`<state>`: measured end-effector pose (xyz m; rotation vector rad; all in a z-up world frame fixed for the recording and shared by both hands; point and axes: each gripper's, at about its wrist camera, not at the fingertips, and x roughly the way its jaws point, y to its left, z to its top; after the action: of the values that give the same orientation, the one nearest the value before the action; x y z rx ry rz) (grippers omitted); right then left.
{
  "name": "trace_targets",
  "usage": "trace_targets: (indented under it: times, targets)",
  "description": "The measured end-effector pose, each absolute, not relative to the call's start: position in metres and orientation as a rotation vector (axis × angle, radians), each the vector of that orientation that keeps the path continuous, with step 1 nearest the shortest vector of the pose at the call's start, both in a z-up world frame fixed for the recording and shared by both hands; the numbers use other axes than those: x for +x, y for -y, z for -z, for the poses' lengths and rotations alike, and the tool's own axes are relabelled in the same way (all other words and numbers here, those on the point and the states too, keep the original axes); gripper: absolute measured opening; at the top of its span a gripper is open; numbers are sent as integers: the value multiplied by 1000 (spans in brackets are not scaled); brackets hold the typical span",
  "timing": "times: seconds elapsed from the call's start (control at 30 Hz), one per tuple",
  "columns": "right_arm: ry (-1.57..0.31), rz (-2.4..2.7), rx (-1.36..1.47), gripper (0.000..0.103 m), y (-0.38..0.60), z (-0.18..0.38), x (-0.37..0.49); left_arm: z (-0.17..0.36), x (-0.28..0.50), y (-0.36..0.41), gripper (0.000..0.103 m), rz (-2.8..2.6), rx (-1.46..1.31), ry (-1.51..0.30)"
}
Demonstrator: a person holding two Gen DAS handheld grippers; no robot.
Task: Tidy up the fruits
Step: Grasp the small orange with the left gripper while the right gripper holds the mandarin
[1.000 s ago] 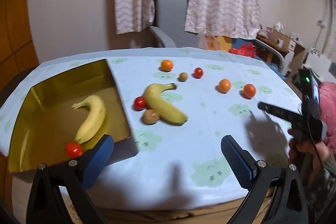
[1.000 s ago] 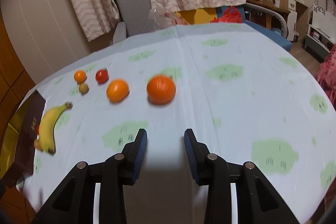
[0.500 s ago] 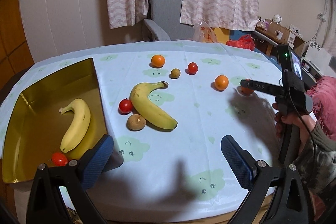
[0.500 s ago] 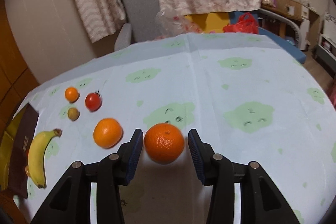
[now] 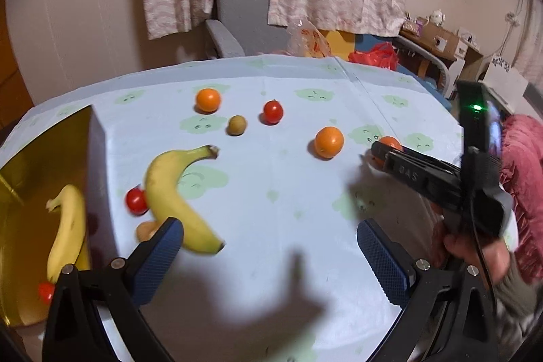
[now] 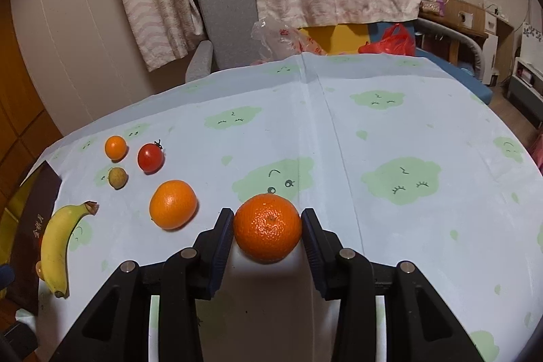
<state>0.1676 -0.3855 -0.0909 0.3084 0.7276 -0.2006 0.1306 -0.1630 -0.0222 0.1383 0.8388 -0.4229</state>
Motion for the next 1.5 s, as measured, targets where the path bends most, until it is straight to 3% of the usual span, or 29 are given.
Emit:
trace_targets:
  times: [0.33, 0.83, 1.0, 1.13, 1.27, 1.5]
  targets:
    - [-705, 255, 337, 41, 394, 92, 162, 31, 180, 221, 103, 427, 196, -793]
    - [-677, 292, 400, 41, 403, 95, 156, 65, 229, 262, 89, 463, 249, -822]
    - [-673, 291, 415, 41, 405, 96, 155, 75, 231, 271, 65, 520, 266, -851]
    - [-671, 289, 418, 41, 406, 96, 154, 78, 237, 271, 55, 534, 226, -883]
    - [-671, 289, 419, 42, 406, 96, 154, 78, 236, 272, 35, 555, 220, -872]
    - [-669, 292, 414, 41, 405, 95, 153, 77, 230, 263, 34, 543, 200, -852]
